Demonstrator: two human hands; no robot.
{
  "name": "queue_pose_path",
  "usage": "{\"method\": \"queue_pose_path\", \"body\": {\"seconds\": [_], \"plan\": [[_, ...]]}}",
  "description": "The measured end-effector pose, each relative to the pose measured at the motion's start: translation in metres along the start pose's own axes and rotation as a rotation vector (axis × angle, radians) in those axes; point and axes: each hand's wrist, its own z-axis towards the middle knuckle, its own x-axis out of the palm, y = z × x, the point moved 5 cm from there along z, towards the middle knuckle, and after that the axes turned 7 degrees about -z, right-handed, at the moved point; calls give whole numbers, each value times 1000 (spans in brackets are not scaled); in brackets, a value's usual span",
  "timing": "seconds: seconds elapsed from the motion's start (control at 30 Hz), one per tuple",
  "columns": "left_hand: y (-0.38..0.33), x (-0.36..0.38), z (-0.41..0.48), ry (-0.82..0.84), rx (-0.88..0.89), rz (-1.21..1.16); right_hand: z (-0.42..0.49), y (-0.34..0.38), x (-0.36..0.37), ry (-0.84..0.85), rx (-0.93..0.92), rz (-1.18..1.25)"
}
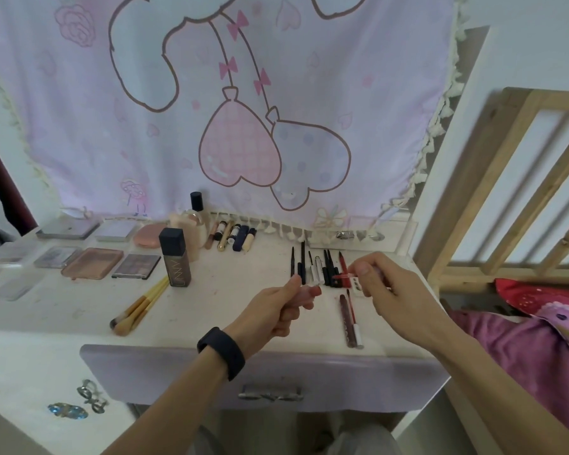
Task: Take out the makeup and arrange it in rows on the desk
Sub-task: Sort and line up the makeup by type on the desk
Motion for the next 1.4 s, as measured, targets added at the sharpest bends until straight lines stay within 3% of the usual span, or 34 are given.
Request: {"method": "queue_pose_path", "body": {"seconds": [0.2,0.33,0.5,0.67,0.8,1.07,1.4], "plan": [[6,7,3,35,27,-336,-6,-27,10,-28,203,502],[-3,16,8,19,95,-91,-22,-52,14,-56,296,548],[-9,35,28,39,157,251,-36,-88,19,-80,395,454],[-13,51,61,-79,369,628,-35,-117,10,-205,351,299],[-8,62,80,-72,395,723,-30,-133,3,-270,339,240],[20,64,108,-171,392,1010,-16,-148,18,-189,361,-59],[14,67,105,-198,390,1116,-7,-143,30,-210,296,-227]]}}
